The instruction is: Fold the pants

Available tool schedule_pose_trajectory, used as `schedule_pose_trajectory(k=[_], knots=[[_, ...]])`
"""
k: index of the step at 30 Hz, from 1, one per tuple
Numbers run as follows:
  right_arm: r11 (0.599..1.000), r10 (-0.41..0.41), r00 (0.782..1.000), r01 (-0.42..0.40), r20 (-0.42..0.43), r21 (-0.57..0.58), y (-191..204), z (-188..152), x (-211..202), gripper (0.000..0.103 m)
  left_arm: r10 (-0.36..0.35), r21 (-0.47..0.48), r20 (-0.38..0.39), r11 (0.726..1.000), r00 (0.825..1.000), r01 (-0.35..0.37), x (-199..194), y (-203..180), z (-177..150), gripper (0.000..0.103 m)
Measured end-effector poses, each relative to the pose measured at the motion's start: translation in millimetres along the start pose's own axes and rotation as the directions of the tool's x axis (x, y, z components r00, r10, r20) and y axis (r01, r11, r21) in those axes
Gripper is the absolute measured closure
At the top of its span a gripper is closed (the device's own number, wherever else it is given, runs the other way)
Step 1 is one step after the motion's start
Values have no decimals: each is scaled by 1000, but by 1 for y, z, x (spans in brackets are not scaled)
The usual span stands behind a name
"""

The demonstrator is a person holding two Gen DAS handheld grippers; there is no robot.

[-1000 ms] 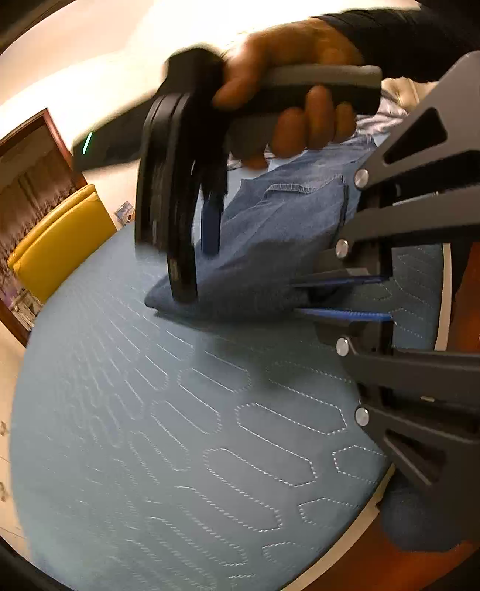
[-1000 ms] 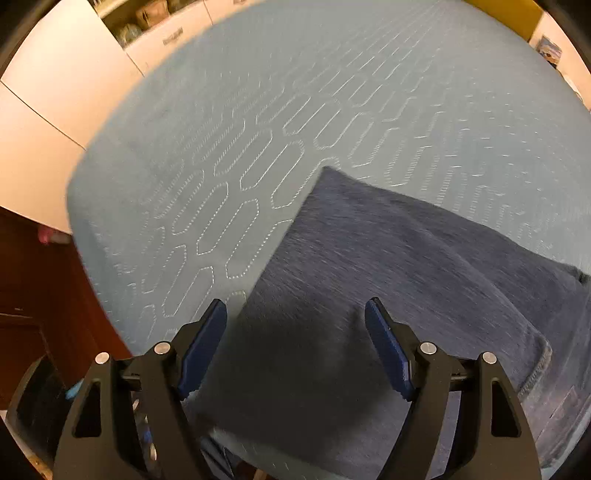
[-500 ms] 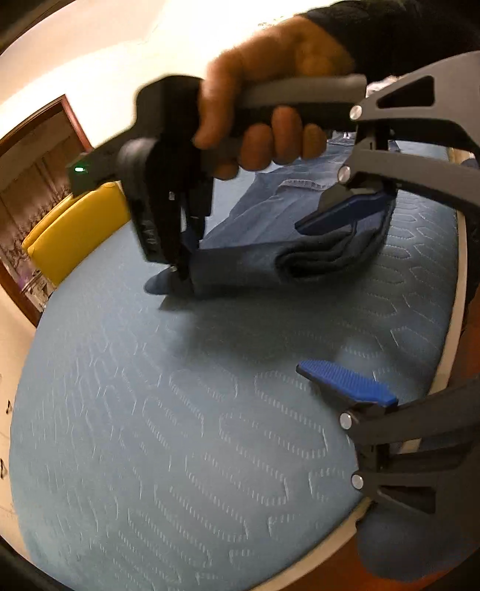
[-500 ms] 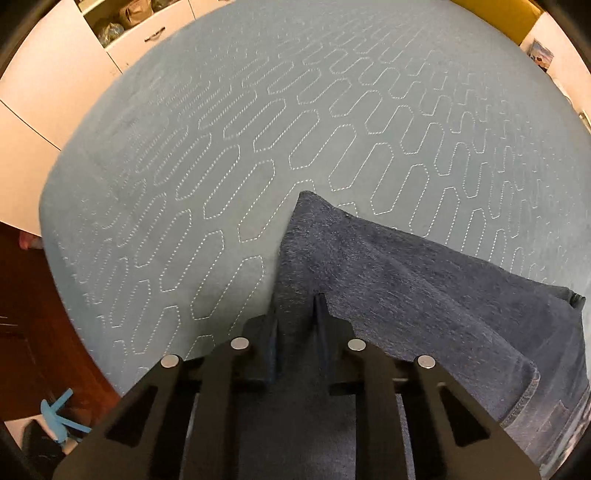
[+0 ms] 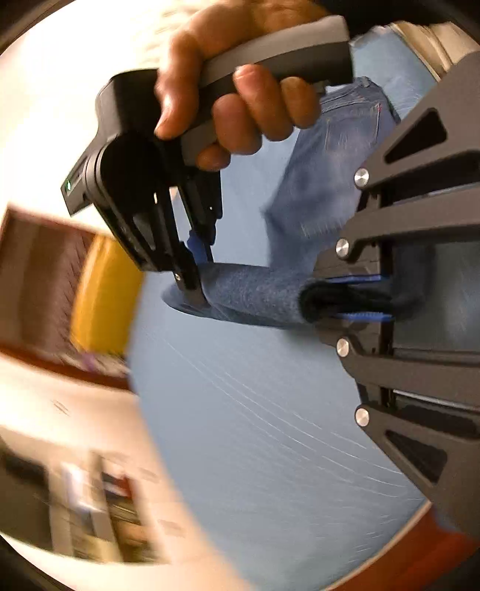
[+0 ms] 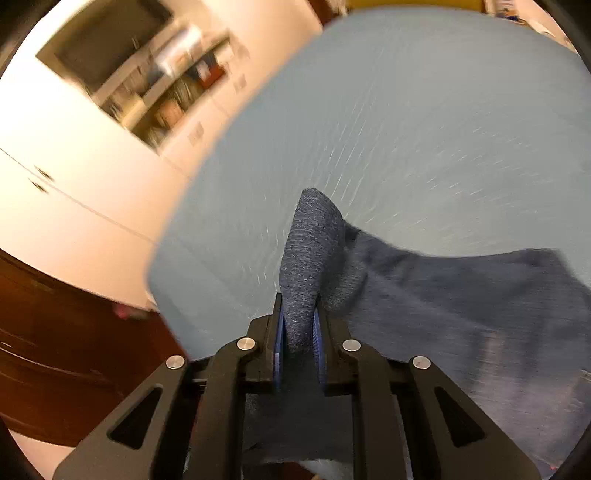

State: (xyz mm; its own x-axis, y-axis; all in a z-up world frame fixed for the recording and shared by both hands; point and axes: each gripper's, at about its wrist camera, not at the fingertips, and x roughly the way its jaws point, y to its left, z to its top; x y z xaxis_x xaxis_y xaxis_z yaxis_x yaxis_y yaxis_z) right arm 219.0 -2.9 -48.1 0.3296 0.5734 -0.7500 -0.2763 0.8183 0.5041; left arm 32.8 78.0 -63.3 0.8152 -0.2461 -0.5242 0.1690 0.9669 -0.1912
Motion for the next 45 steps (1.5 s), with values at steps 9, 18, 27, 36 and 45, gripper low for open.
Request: schedule_pose_trajectory(k=[9,18,27,36,45], knots=[[964,-56,986,12,159,266,-249,-77,-174,88,-110,507,18,858,994,86,40,-287,-61,92],[914,4,995,-42,95,404,-394,-136,-132,79,19,765,32,642,999,-37,125,-357,-185,55],[938,15,995,-47,95,343,-389,-119,-124,57,27,854,118,507,993,-115,114,-377,-221,89],[971,3,994,-29,111,238,-373,-95,-144,93,18,878,186,445,982,-175,103,-409,-227,92],[959,-54,989,13,138,282,-409,-115,-178,94,-29,923,155,360,988,-134,110,-440,-243,92]])
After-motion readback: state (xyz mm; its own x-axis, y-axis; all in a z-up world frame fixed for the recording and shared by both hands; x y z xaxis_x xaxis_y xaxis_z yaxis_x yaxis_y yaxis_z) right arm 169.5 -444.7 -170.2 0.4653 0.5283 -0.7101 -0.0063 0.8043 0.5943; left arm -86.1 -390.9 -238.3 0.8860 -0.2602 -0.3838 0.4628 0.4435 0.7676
